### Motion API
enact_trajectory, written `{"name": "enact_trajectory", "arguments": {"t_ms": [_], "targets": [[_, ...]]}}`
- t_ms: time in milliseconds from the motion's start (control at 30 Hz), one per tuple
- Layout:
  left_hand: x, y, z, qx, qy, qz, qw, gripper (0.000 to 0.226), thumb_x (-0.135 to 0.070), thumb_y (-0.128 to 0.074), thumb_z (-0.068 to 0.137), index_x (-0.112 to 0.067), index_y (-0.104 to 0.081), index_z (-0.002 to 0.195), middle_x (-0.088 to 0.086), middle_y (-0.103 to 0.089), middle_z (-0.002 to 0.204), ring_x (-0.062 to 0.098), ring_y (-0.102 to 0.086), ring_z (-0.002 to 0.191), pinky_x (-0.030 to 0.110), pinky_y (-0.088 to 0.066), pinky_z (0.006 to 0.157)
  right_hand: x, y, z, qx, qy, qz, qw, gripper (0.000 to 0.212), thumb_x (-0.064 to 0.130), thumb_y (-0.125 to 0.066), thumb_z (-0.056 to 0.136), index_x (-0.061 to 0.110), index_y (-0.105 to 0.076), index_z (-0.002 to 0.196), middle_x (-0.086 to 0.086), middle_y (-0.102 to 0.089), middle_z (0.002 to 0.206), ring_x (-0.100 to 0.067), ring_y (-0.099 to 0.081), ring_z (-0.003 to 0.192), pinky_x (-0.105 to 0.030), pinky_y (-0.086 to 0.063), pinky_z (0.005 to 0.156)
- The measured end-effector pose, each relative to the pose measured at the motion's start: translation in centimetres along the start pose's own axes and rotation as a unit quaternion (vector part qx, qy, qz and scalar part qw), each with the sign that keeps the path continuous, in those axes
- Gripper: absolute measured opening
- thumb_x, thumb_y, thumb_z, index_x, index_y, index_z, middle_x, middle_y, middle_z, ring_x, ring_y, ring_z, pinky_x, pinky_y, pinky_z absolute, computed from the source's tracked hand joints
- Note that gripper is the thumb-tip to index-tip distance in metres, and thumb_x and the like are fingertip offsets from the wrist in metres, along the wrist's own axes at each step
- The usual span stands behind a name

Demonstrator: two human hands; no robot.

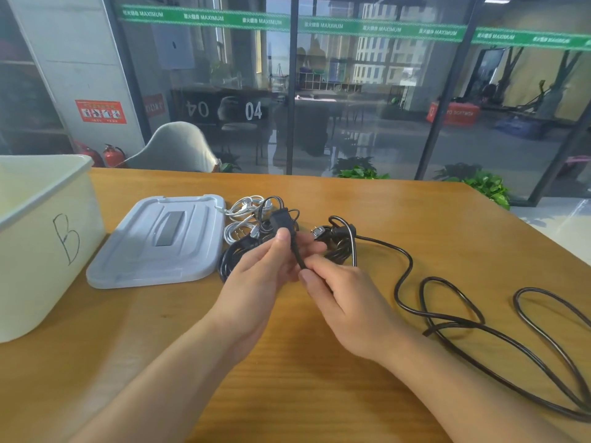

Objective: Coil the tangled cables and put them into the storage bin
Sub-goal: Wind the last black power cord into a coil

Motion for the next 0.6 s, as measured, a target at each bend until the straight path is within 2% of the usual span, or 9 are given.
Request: {"name": "enact_trajectory", "arguments": {"t_ms": [67,133,200,267,333,367,467,533,600], "targets": [[0.1,-0.2,-0.2,0.026,0.008,0.003,1.000,0.051,-0.045,-0.041,0.107,-0.009,-0.073,0.123,0.012,-0.074,0.124,0.024,-0.067,0.124,0.038,-0.047,0.105,0.1,-0.1,-0.1,0.005,-0.003,0.007,1.000,0.026,0.027,-0.045,0.111,0.039,-0.052,0.088,0.017,-0.048,0.064,-0.011,-0.047,0.058,-0.026,-0.031,0.056],[0.2,-0.4,-0.4,0.042,0.012,0.012,0.999,0.049,-0.042,-0.038,0.110,-0.013,-0.077,0.117,0.012,-0.074,0.124,0.023,-0.067,0.123,0.036,-0.049,0.104,0.2,-0.2,-0.1,0.011,-0.009,0.011,1.000,0.022,0.026,-0.045,0.111,0.023,-0.060,0.095,0.015,-0.050,0.067,-0.011,-0.046,0.059,-0.033,-0.036,0.057],[0.0,-0.6,-0.5,0.037,0.009,0.015,0.999,0.051,-0.039,-0.036,0.111,-0.011,-0.077,0.115,0.011,-0.075,0.124,0.024,-0.067,0.122,0.035,-0.052,0.100,0.4,-0.2,-0.2,0.019,-0.015,0.030,0.999,0.024,0.026,-0.045,0.111,0.024,-0.058,0.092,0.013,-0.050,0.067,-0.013,-0.046,0.060,-0.037,-0.038,0.058],[-0.3,-0.4,-0.4,0.012,0.004,0.001,1.000,0.052,-0.039,-0.034,0.111,-0.007,-0.075,0.115,0.012,-0.075,0.123,0.028,-0.067,0.121,0.046,-0.052,0.102,0.6,0.2,-0.3,0.026,-0.012,0.023,0.999,0.028,0.027,-0.045,0.111,0.034,-0.053,0.086,0.015,-0.049,0.067,-0.012,-0.048,0.062,-0.034,-0.037,0.059],[-0.6,-0.2,-0.3,-0.008,0.006,-0.028,1.000,0.051,-0.039,-0.034,0.111,-0.007,-0.074,0.113,0.015,-0.075,0.122,0.029,-0.068,0.121,0.059,-0.042,0.108,0.5,0.4,-0.3,0.035,-0.005,-0.009,0.999,0.025,0.026,-0.045,0.111,0.027,-0.061,0.091,0.016,-0.052,0.070,-0.011,-0.050,0.066,-0.039,-0.042,0.063],[-0.7,-0.1,-0.3,-0.009,0.009,-0.045,0.999,0.050,-0.040,-0.035,0.110,-0.008,-0.074,0.110,0.016,-0.075,0.122,0.028,-0.068,0.122,0.060,-0.041,0.109,0.5,0.5,-0.3,0.037,-0.002,-0.026,0.999,0.025,0.026,-0.046,0.111,0.020,-0.064,0.095,0.015,-0.054,0.072,-0.011,-0.052,0.068,-0.042,-0.045,0.065],[-1.0,-0.3,-0.4,0.011,0.020,-0.074,0.997,0.049,-0.047,-0.042,0.104,-0.015,-0.078,0.100,0.019,-0.074,0.122,0.029,-0.069,0.121,0.053,-0.041,0.101,0.7,0.4,-0.5,0.042,0.016,-0.051,0.998,0.027,0.028,-0.045,0.111,0.015,-0.064,0.096,0.011,-0.059,0.074,-0.013,-0.054,0.068,-0.046,-0.046,0.064],[-1.0,-0.5,-0.5,0.034,0.034,-0.069,0.996,0.051,-0.053,-0.042,0.102,-0.017,-0.079,0.102,0.020,-0.073,0.123,0.029,-0.069,0.121,0.049,-0.041,0.099,1.0,0.3,-0.8,0.040,0.028,-0.056,0.997,0.029,0.030,-0.044,0.109,0.016,-0.063,0.094,0.011,-0.057,0.072,-0.013,-0.050,0.064,-0.045,-0.045,0.061],[-1.1,-0.8,-0.6,0.060,0.049,-0.074,0.994,0.057,-0.056,-0.040,0.102,-0.017,-0.080,0.106,0.020,-0.073,0.124,0.027,-0.068,0.121,0.039,-0.051,0.097,1.2,0.3,-1.0,0.032,0.031,-0.047,0.998,0.030,0.032,-0.042,0.109,0.015,-0.063,0.094,0.011,-0.055,0.070,-0.011,-0.046,0.060,-0.042,-0.043,0.058]]}}
Point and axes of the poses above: each hand's wrist, its own z-axis towards the middle knuckle, its own y-axis out of the back of the hand, x = y × z, the point moved 1 cm from there along z, towards the middle knuckle
